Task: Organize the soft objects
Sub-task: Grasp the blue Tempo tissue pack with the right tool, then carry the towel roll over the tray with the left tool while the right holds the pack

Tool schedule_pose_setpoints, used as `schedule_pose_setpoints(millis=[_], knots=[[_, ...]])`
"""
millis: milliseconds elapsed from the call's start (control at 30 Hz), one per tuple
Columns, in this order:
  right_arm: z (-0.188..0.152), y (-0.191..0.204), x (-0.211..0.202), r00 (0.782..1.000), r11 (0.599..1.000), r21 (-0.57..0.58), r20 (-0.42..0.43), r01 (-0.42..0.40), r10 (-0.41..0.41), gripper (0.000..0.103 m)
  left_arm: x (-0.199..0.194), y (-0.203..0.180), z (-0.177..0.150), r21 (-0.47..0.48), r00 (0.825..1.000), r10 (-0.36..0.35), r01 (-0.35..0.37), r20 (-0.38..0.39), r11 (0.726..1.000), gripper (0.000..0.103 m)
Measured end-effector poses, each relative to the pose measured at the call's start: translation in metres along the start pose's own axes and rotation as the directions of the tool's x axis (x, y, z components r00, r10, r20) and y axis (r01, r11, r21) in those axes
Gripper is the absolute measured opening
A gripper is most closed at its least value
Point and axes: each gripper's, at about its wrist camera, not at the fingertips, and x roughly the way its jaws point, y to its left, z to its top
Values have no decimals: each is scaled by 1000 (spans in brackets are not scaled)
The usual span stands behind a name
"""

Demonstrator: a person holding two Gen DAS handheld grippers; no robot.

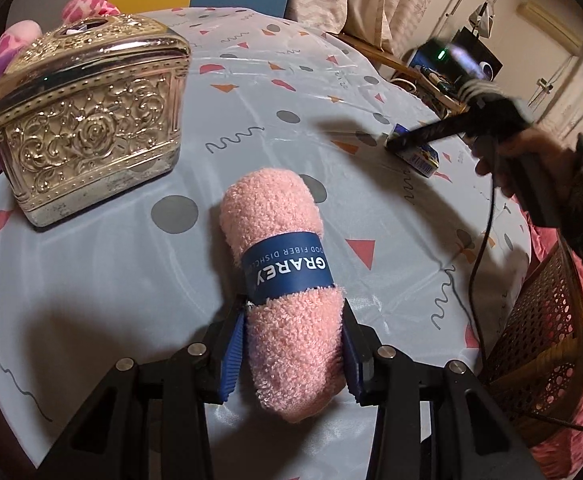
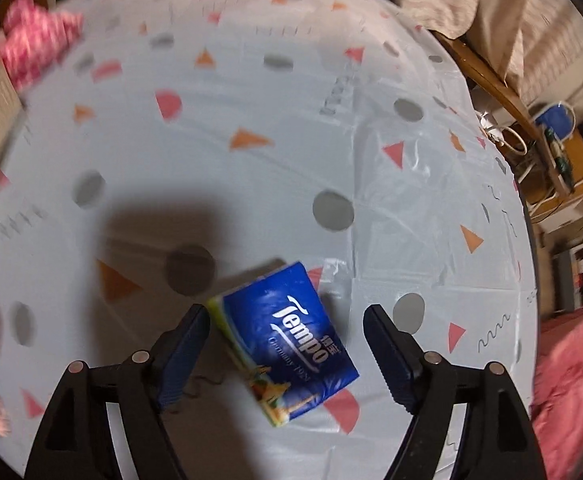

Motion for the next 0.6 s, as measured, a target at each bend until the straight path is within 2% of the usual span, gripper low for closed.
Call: schedule_pose_setpoints(millis=[33,67,100,167,233,367,467,533,600], knots=[[-2,1,6,1000,1000,5,-9,3,-3,78,0,0,0,-4,1000,-2,2,2,1000,43],[-3,-1,5,1000,1000,27,5,-12,12,69,-1,1,-2,-6,1000,-3,3,3,1000,43],[-4,-3,3,999,997,56,10,-48,47,64,-1,2,-2,-5,1000,-3,3,4,1000,43],[-7,2,-1,998,995,81,1,-58,58,63,-2,2,-3,-5,1000,-2,3,7,1000,43],[-10,17,-8,997,995,58,5,-77,77,63,-3,1,-4,-5,1000,-2,2,9,1000,43],[-14,68,-26,979,980,-3,29,-200,200,63,-4,2,-6,-7,1000,-5,5,14,1000,42],[-18,105,-26,965,964,-53,33,-260,262,61,-8,4,-9,-22,1000,-6,6,20,1000,39],[-24,119,-30,974,977,-77,93,-199,205,58,-11,7,-12,-37,1000,-10,11,27,999,38],[-26,120,-32,971,974,-100,114,-201,212,54,-15,9,-16,-41,999,-8,10,38,999,38]])
